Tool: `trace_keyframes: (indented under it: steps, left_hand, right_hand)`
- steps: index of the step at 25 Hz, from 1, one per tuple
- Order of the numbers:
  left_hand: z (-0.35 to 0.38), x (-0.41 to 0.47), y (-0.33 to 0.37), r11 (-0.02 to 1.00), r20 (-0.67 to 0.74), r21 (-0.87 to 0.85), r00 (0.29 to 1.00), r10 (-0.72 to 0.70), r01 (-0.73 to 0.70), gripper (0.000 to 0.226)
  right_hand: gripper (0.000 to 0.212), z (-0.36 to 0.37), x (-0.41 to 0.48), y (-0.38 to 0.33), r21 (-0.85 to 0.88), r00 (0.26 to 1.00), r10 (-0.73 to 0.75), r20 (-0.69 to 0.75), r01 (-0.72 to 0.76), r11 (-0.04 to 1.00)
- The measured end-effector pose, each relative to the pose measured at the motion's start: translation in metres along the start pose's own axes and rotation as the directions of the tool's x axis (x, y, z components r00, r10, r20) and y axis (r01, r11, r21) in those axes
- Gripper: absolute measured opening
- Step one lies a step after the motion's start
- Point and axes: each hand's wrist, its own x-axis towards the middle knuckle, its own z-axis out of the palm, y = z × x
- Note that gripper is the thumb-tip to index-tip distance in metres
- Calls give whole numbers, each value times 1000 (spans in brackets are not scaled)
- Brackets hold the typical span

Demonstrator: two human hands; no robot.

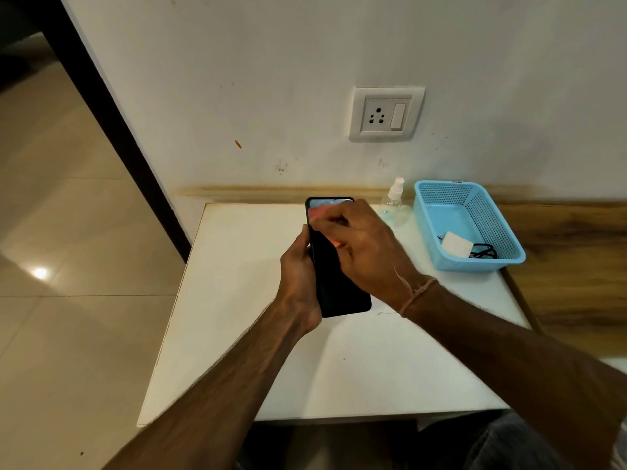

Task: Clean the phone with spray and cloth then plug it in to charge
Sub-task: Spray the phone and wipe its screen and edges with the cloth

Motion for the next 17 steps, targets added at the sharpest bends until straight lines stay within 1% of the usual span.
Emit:
trace_keyframes:
  steps: [1,2,4,5,6,8,10,11,13,14,15,16,17]
  left_hand:
    - [0,1,-1,1000,5,9,1000,-2,2,63]
    - [1,0,-2,1000,23,13,1000,-17,17,67]
    - [4,0,-4,999,32,2,999,-38,38,71]
    - [4,0,-5,1000,12,-2,999,-30,30,69]
    - [4,0,-6,1000,-2,2,1000,-12,12,64]
    - [4,0,-6,1000,-9,6,1000,9,-9,56]
    - [3,0,-6,1000,-12,18,1000,12,-12,56]
    - [3,-1,-6,999,-11,39,1000,15,-15,58]
    - [5,-2,-7,997,-8,72,1000,-6,7,63]
    - [6,-2,-8,997,-14,77,1000,-6,7,63]
    - [7,-1,-8,997,-34,75,999,4,-2,61]
    - [8,-1,-8,997,-53,71,998,22,-18,59]
    - [8,0,-8,999,-61,49,998,22,-19,56]
  right_hand:
    - [25,-5,0,9,-21,1000,12,-14,-12,1000]
    - [27,-10,3,18,-47,995,89,-48,-92,995]
    - [29,-13,10,28,-53,953,273,-128,-281,958]
    - [28,-9,12,22,-28,938,320,-134,-326,945]
    - [25,-3,12,10,17,940,321,-114,-321,947]
    - [22,7,9,-13,120,967,246,-59,-238,964]
    - [23,7,5,-9,123,980,190,-65,-181,976]
    - [24,5,4,1,92,970,218,-103,-209,974]
    - [31,2,4,23,27,915,345,-208,-347,937]
    - [32,2,4,25,16,889,386,-247,-394,919]
    - [30,5,4,20,30,881,398,-256,-404,914]
    - [25,11,5,9,73,890,396,-227,-390,918]
    - [21,15,6,-4,155,904,386,-182,-362,919]
